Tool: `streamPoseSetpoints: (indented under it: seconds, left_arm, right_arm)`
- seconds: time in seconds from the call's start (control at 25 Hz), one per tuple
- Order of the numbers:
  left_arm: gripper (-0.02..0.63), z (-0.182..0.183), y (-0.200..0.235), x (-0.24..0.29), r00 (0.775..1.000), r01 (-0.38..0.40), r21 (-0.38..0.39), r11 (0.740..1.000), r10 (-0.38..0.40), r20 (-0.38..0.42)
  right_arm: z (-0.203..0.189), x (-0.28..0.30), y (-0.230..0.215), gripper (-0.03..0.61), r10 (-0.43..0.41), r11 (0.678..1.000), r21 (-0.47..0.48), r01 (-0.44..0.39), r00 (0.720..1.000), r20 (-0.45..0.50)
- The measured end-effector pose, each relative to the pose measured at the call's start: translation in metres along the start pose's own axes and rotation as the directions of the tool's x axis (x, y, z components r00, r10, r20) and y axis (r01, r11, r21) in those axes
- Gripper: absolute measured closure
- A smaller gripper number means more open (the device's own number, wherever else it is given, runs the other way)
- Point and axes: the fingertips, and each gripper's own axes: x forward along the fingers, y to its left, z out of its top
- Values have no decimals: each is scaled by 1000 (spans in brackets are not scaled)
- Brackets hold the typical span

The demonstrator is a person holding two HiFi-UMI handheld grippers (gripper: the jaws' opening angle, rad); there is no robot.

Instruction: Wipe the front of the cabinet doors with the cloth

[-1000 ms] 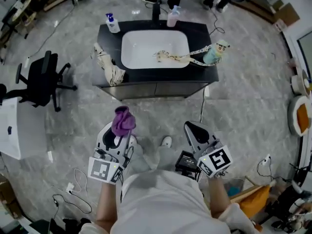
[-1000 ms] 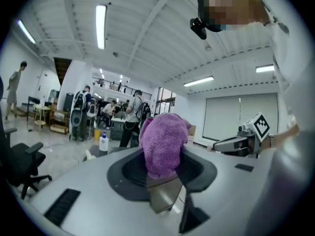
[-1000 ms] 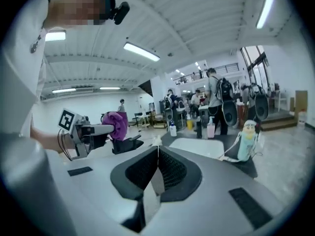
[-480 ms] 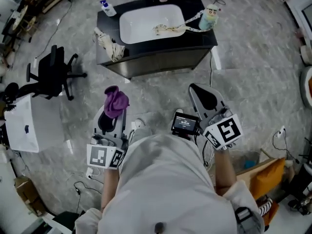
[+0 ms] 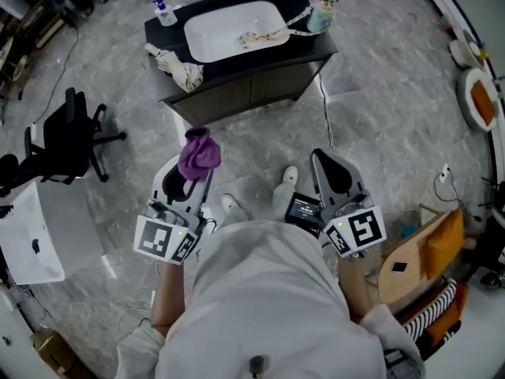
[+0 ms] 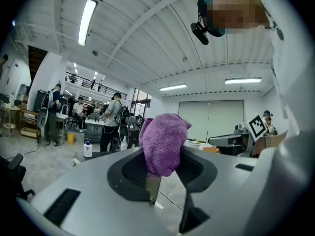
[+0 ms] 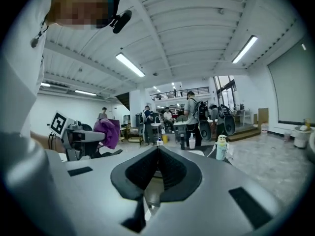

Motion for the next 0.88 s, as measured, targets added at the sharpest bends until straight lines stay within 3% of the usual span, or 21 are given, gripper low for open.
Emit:
streamPoseSetpoints:
  seconds: [0.16,0.28,0.48,0.6,0.72,0.88]
  left_arm:
    - [472,-14,5,-25,999,43,-4,999,-43,-24]
    - [472,-10,-4,-39,1000,26,22,999,-26,4]
    - [472,-28,-42,-74,989,-144,-46,989,145,13]
    - [471,-45,-70,-99,968,-250,-155,956,249,-21]
    - [471,-47,-91,-119,948,-312,-269,911,318,-22]
    - [470,-49,-132,-151,937,-349,-195,917,345,-56]
  right_arm:
    - [-14,-19,26,552,-38,997,66,41,998,-41]
    - [-22,-21,37,552,-3,994,108,8,999,-50]
    - [-23,-30,64,552,197,976,91,-196,980,1]
    - [-37,-41,72,552,280,955,92,-280,960,15]
    - [-70,-43,70,552,326,942,107,-319,944,-58]
    - [-95,-76,76,552,370,928,92,-360,920,-127]
